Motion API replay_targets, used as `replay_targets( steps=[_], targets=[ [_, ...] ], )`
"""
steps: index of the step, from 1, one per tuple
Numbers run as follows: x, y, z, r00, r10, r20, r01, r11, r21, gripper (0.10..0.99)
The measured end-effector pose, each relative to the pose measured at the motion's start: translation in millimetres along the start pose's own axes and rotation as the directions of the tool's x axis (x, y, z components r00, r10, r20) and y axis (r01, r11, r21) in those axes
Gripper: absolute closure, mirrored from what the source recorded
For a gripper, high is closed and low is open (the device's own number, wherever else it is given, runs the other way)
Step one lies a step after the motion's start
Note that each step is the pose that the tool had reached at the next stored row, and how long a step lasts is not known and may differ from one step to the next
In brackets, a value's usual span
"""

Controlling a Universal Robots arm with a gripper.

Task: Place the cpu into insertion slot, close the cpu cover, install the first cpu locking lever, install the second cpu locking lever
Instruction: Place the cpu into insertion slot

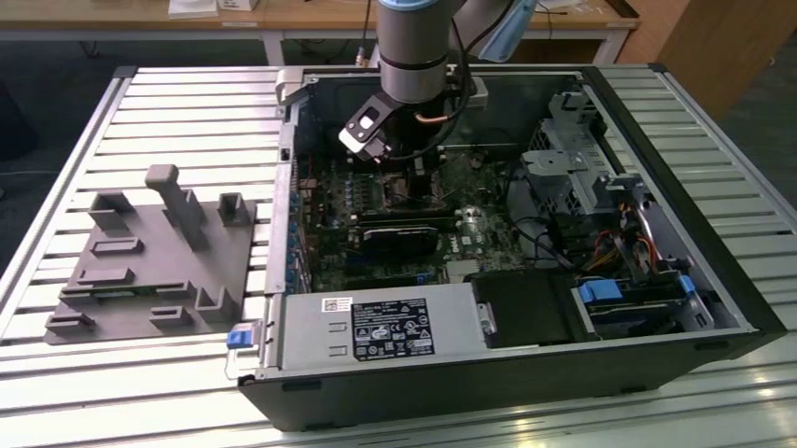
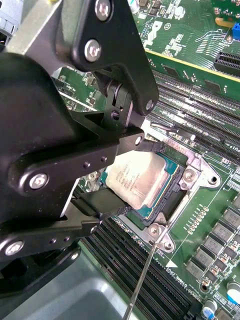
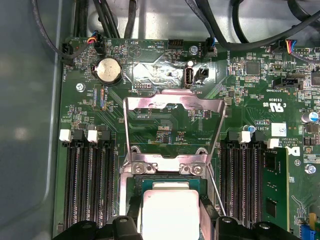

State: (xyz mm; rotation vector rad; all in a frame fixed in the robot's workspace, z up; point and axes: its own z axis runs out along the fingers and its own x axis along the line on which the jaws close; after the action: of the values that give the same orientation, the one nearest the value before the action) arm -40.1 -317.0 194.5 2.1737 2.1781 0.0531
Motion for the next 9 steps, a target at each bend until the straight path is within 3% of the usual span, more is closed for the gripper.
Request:
replay_targets(
  steps=[8, 9],
  targets=[
    [0.0, 0.0, 0.1, 1.0000, 0.000, 0.0016, 0.000, 1.0000, 0.000, 0.533],
    [0.0, 0.0, 0.1, 1.0000, 0.000, 0.0016, 0.000, 1.0000, 0.000, 0.471]
  ],
)
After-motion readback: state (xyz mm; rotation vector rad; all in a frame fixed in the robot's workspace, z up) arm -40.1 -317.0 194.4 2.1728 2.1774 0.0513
